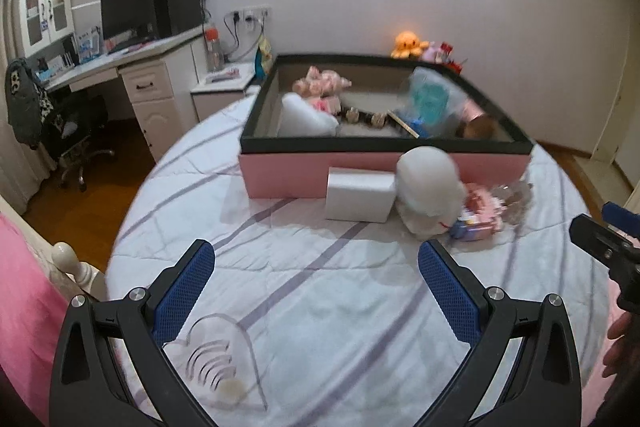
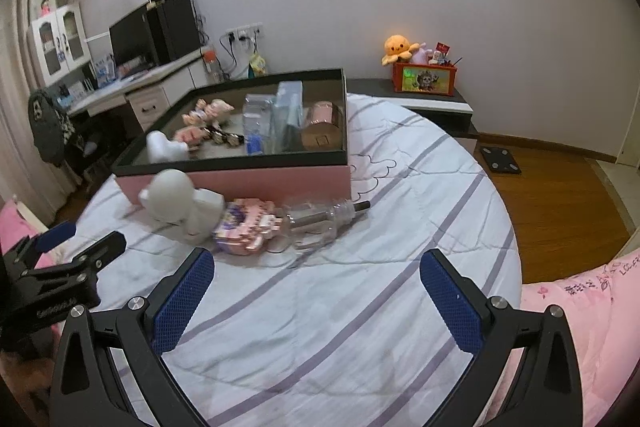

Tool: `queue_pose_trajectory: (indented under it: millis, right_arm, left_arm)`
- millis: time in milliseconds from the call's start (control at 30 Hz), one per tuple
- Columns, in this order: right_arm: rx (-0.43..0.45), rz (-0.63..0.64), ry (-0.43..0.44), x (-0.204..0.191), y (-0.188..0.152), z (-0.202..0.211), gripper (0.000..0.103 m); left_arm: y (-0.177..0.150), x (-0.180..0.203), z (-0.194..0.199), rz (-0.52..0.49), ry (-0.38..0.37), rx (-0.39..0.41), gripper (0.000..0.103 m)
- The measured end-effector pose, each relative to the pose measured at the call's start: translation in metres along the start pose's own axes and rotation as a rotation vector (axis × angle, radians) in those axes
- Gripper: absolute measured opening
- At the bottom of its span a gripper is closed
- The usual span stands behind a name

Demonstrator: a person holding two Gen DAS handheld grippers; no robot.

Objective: Organize rigid objects
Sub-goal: 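Withdraw both tools from the tray box and move back over the bed, then grasp the white cylinder with the left gripper while the right grasps the glass bottle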

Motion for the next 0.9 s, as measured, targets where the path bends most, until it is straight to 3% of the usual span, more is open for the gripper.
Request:
queue_pose_trajectory:
  millis: [600,700,767,900]
  right_arm:
    - [-0.120,0.031,-0.025,0.029,0.014,-0.055,0.103]
    - [-0.143,0.042,-0.023,0.032,0.018,-0.064,0.103]
    - [-0.157,0.051,-0.023,0.033,0.019,-0.071,0.103]
    - [-0.158,0.044,-0.011,0.040,0.023,-0.079,0.103]
  left_arm:
    - [0.026,0.028,-0.067,-0.038,-0.024,-0.120,0.102]
    - [0.027,0.031,-0.072,-0.036,-0.063,-0.138,0.097]
    - [0.027,0.031,-0.072,-0.035,-0.082,-0.138,0.083]
    - [0.027,0.031,-0.072,-0.023,-0.135,-0.139,0.066]
Point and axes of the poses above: each gripper's, at about its wrist camera, not at the fingertips, and z roughly against the way its jaws point, x to its right, y to its top, the point moved 2 cm from there along -z, roughly the way its jaws point, and after that the axes turned 15 degrees about y, right-handed, at the moved point
